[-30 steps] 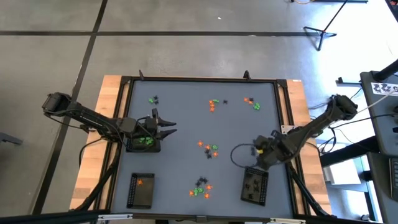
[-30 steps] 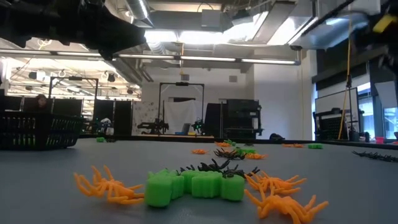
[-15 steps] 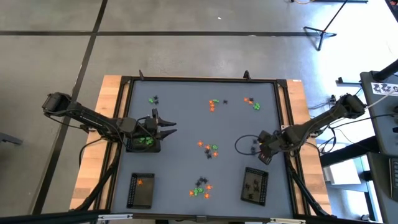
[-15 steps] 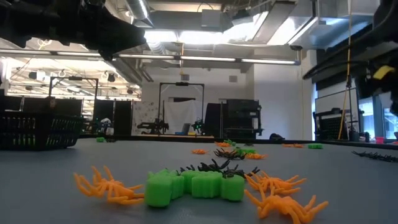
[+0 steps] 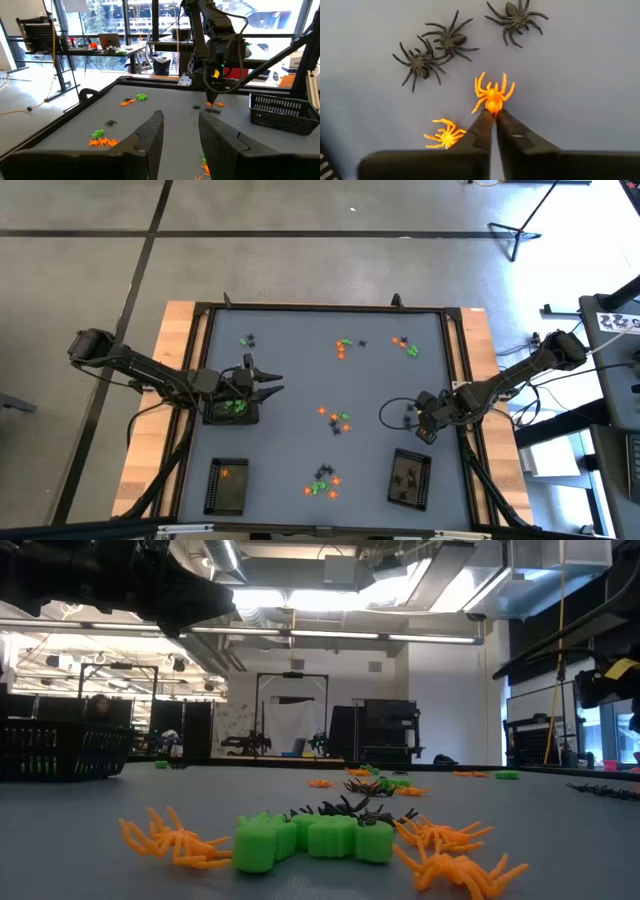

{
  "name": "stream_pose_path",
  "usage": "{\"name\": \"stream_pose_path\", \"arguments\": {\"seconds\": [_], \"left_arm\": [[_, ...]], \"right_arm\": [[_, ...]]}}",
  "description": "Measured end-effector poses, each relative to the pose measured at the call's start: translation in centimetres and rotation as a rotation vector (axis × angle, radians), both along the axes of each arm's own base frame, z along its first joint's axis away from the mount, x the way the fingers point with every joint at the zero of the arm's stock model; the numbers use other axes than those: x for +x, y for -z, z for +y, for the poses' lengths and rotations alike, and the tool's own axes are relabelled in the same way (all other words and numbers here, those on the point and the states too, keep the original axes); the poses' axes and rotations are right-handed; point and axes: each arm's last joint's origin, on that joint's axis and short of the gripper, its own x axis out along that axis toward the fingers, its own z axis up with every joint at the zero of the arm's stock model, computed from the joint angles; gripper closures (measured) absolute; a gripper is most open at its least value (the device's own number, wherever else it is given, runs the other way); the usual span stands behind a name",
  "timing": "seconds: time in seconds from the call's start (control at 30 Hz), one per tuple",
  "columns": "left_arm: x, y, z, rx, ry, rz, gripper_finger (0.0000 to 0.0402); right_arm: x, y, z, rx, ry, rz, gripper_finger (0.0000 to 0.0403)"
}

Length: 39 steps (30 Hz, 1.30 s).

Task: Sort Halloween decoration
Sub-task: Put the orange spider toy into the bottom left black bin

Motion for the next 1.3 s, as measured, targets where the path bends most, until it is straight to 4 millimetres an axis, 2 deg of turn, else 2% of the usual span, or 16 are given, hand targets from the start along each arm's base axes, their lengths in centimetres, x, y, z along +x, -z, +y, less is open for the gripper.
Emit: {"name": "stream_pose_path", "arguments": {"seconds": [0.17,0.27,0.57,0.87,1.07,1.3], "left_arm": [[0.0,0.0,0.0,0.007,0.0,0.002,0.0286],[0.0,0.0,0.0,0.007,0.0,0.002,0.0286],[0.0,0.0,0.0,0.006,0.0,0.002,0.0286],[0.7,1.0,-0.5,0.027,0.118,0.042,0.0286],[2.6,1.2,-1.1,0.118,0.159,0.036,0.0286],[6.9,0.7,-2.1,0.253,0.197,0.078,0.0285]], "right_arm": [[0.4,-0.6,0.1,-0.016,-0.006,-0.032,0.0385],[0.8,-1.2,0.2,-0.03,-0.011,-0.06,0.0399],[2.6,-4.8,0.8,-0.097,-0.037,-0.208,0.0402],[6.6,-8.6,1.2,-0.158,-0.132,-0.642,0.0402],[10.0,-9.7,-0.7,-0.137,-0.204,-0.858,0.0403],[14.1,-8.4,-3.4,-0.041,-0.28,-0.983,0.0403]]}}
